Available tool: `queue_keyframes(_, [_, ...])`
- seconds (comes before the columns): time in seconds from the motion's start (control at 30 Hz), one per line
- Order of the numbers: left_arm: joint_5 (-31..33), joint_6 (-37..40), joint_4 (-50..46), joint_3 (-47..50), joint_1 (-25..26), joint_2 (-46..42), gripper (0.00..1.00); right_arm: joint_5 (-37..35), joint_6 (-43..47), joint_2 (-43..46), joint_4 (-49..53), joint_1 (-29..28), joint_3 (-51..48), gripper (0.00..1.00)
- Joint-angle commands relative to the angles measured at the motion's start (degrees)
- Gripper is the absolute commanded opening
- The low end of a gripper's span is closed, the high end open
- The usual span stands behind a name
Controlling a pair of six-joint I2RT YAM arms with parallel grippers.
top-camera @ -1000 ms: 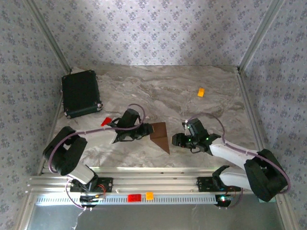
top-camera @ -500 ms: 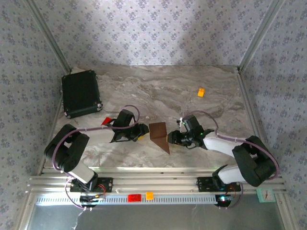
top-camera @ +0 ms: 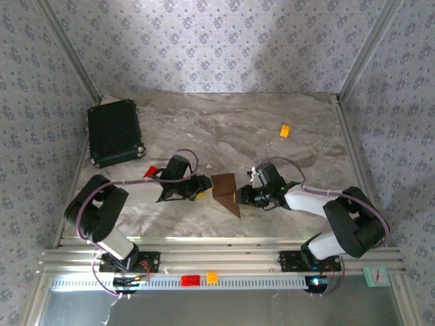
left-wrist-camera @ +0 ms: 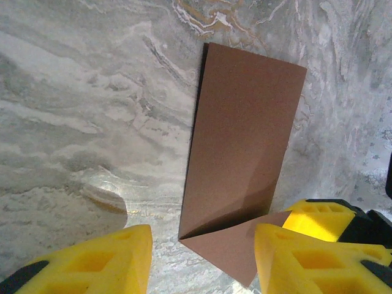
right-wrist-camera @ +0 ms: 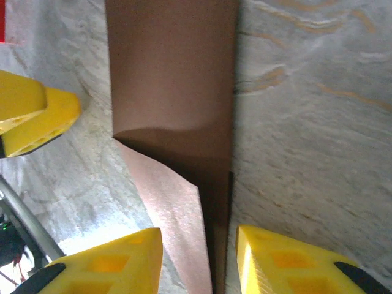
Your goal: Fold a paper plane with a square sheet of paper (pick it up from the middle)
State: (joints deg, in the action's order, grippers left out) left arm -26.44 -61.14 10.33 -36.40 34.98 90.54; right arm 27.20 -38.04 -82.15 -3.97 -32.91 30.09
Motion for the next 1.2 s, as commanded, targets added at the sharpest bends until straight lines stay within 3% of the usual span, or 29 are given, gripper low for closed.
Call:
queue_keyframes(0.0, [-1.8, -0.2, 0.9, -0.9, -0.2, 1.3, 0.48, 2.9, 1.0, -1.5, -1.7, 0.1, 1.8, 0.38])
queue_keyframes(0.1, [-2.5, -0.1, 1.2, -1.2, -0.2, 2.0, 0.48, 2.9, 1.5, -2.2, -1.4, 0.2, 2.0, 0.36])
queue_keyframes(0.5, [-3.5, 0.9, 0.2, -2.4, -0.2, 2.9, 0.48, 4.9, 1.2, -0.9, -3.2, 1.8, 0.4, 0.10])
queue_keyframes(0.73, [-5.3, 1.6, 0.7, -3.4, -0.3, 2.9, 0.59, 8.6, -1.3, 1.4, -9.3, 3.8, -2.9, 0.09])
queue_keyframes(1.17, [-11.8, 2.0, 2.8, -8.9, -0.3, 7.6, 0.59, 12.5, -3.4, 1.7, -16.0, 7.7, -7.2, 0.09])
